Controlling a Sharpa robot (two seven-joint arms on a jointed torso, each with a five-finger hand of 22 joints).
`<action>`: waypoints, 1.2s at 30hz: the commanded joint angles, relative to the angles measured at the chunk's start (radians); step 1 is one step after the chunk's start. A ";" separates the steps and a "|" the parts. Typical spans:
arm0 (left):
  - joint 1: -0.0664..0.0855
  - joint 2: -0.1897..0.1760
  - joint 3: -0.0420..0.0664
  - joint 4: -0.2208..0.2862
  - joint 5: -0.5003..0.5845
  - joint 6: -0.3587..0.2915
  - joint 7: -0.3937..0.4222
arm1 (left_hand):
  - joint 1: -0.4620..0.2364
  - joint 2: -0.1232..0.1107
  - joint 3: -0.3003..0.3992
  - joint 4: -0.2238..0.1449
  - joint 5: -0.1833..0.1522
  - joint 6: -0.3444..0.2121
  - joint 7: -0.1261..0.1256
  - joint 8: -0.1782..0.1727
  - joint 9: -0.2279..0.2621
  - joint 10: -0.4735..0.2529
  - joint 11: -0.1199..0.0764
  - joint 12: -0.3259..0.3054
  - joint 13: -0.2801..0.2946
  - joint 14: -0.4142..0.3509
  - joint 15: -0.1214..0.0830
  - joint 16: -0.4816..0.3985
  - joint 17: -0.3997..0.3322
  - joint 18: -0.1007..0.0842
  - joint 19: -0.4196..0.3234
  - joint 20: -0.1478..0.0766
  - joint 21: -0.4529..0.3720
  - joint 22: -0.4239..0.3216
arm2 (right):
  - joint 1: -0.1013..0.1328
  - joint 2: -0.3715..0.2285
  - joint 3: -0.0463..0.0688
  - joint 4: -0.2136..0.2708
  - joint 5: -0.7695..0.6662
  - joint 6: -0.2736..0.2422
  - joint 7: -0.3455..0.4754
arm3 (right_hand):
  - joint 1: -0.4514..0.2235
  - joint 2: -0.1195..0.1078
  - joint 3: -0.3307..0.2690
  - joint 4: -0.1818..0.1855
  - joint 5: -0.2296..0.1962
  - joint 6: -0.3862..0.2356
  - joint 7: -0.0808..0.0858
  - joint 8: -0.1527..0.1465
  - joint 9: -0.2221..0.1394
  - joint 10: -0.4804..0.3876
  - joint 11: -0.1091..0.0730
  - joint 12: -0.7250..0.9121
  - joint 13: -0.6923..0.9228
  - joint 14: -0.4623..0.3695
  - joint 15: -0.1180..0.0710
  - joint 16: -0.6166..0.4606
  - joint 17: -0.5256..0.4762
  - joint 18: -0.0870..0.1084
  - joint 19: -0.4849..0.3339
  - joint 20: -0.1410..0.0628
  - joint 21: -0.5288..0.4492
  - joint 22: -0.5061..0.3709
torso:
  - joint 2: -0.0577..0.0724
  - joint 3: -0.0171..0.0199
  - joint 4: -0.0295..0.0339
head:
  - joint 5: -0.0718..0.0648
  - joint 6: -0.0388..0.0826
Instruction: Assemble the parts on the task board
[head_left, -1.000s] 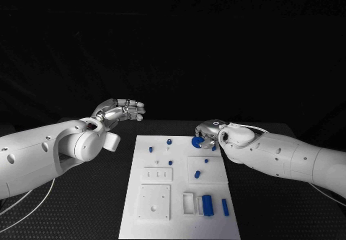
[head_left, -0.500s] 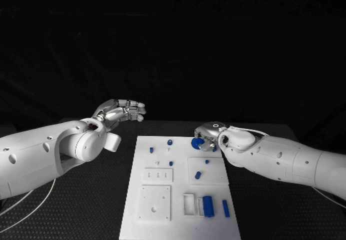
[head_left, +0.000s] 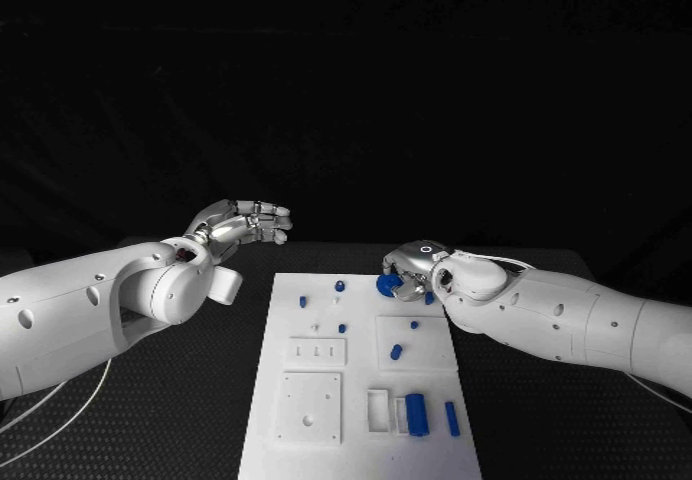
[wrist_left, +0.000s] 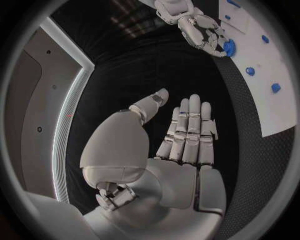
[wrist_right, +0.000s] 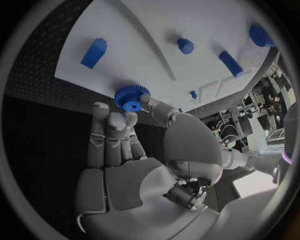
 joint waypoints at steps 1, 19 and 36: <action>0.000 0.001 0.001 0.000 -0.003 0.014 0.007 | -0.007 0.002 0.003 0.001 0.001 -0.008 0.000 -0.006 0.002 -0.005 0.001 -0.004 0.002 -0.004 0.001 -0.005 0.002 -0.010 -0.008 -0.002 0.002 0.001 | 0.001 0.002 0.000 0.011 -0.035 -0.022 -0.016 | -0.003 -0.005 0.008 0.001 -0.006 0.246 -0.020 0.002 0.001 -0.020 -0.029 0.000 -0.001 0.003 -0.003 0.004 0.001 0.015 0.009 0.000 0.003 0.015 | 0.000 0.0006 0.0008 | 0.003 0.001; 0.000 0.001 0.001 0.003 -0.003 0.013 0.008 | -0.007 0.003 0.003 0.001 0.001 -0.008 0.000 -0.006 0.003 -0.005 0.001 -0.004 0.002 -0.004 0.001 -0.005 0.002 -0.010 -0.008 -0.002 0.002 0.002 | 0.004 0.057 0.001 0.093 -0.184 -0.072 -0.066 | 0.005 -0.040 0.037 0.021 -0.011 0.257 -0.023 -0.004 0.001 -0.009 -0.032 -0.006 -0.004 0.010 -0.007 0.002 0.002 0.015 0.019 -0.006 0.002 0.012 | -0.001 -0.0013 0.0007 | 0.021 0.004; 0.000 0.010 0.001 0.001 -0.003 0.016 0.008 | -0.007 0.004 0.003 0.001 0.001 -0.007 0.000 -0.007 0.003 -0.005 0.001 -0.005 0.003 -0.004 0.001 -0.005 0.002 -0.010 -0.008 -0.002 0.002 0.002 | -0.029 0.154 -0.005 0.064 -0.245 -0.084 -0.118 | 0.010 -0.056 0.051 0.032 -0.013 0.261 -0.025 -0.005 0.003 -0.002 -0.035 -0.008 -0.005 0.014 -0.009 0.003 0.004 0.015 0.027 -0.009 0.002 0.011 | 0.002 -0.0015 0.0046 | 0.030 0.014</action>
